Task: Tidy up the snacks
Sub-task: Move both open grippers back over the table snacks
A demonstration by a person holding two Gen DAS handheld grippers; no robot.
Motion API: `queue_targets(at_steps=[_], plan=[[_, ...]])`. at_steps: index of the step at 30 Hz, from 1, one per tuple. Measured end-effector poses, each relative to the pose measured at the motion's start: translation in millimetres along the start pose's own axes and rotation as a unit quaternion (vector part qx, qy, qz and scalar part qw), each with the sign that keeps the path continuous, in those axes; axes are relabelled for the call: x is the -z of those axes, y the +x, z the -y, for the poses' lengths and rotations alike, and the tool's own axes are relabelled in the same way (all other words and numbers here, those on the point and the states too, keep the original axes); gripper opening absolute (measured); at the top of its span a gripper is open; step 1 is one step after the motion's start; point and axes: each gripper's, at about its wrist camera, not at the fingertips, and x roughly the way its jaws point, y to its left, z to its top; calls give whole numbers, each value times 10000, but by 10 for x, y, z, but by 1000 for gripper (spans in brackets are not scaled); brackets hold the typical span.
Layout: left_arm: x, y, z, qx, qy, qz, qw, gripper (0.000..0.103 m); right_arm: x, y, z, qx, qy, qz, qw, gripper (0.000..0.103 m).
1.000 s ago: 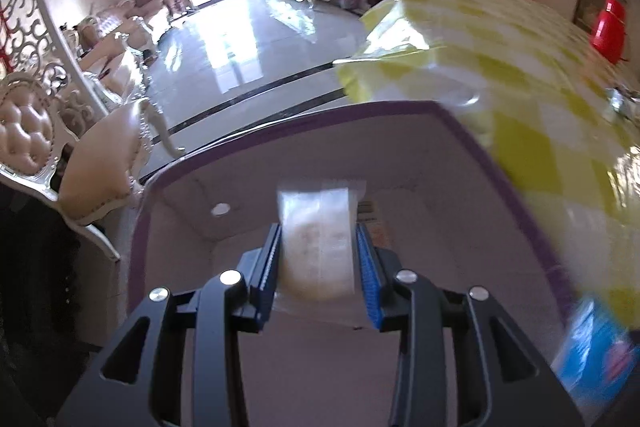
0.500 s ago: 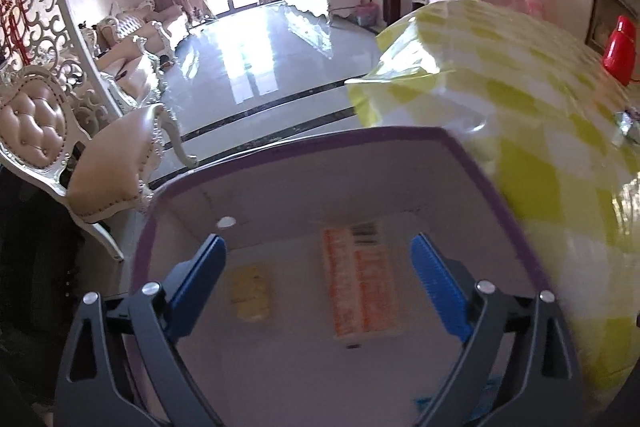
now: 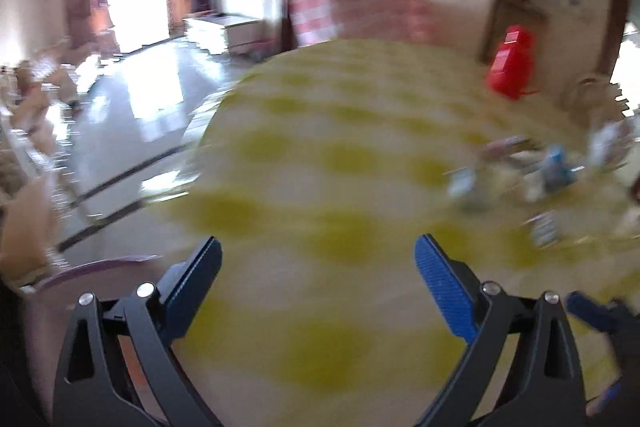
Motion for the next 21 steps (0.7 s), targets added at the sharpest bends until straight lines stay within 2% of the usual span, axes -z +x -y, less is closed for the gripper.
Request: queue_targets(at_steps=[3,5,7,10,13,15,16,18,20,21], plan=[[-167,279,823,610,5,-3,9981,101,23,-190,761,607,901,139,9940,88],[-198,442,1258,868,-2,-120,9962,101,103,-398,1317,1076,1623,365,9802,88],[-186,620,1737,1056,-73,-92,9943,101,209,-637,1802,1489,2320,688,9588,88],[-129,789,2272,1139,-196,228,9930,101,348,-910,2371,1988,3125,1144,9218,88],[-47,911,2472,1084,-135,377,9933,101,336,-950,2757,2374,3403,1260,9011,88],[-52,935,2461,1201,-91,432,9918,101,249,-900,2980,2556,3472,1283,8931,88],[-54,890,2375,1238,-134,557,9907,101,172,-820,3162,2665,3576,1273,8859,88],[-16,789,2141,1222,-237,1081,9863,101,40,-653,3466,2748,3753,1248,8764,88],[-54,782,1987,1093,-524,1231,9850,101,-120,-437,3773,2759,4003,1170,8660,88],[-72,798,1912,1150,-783,1244,9824,101,-220,-292,3975,2713,4199,1119,8588,88]])
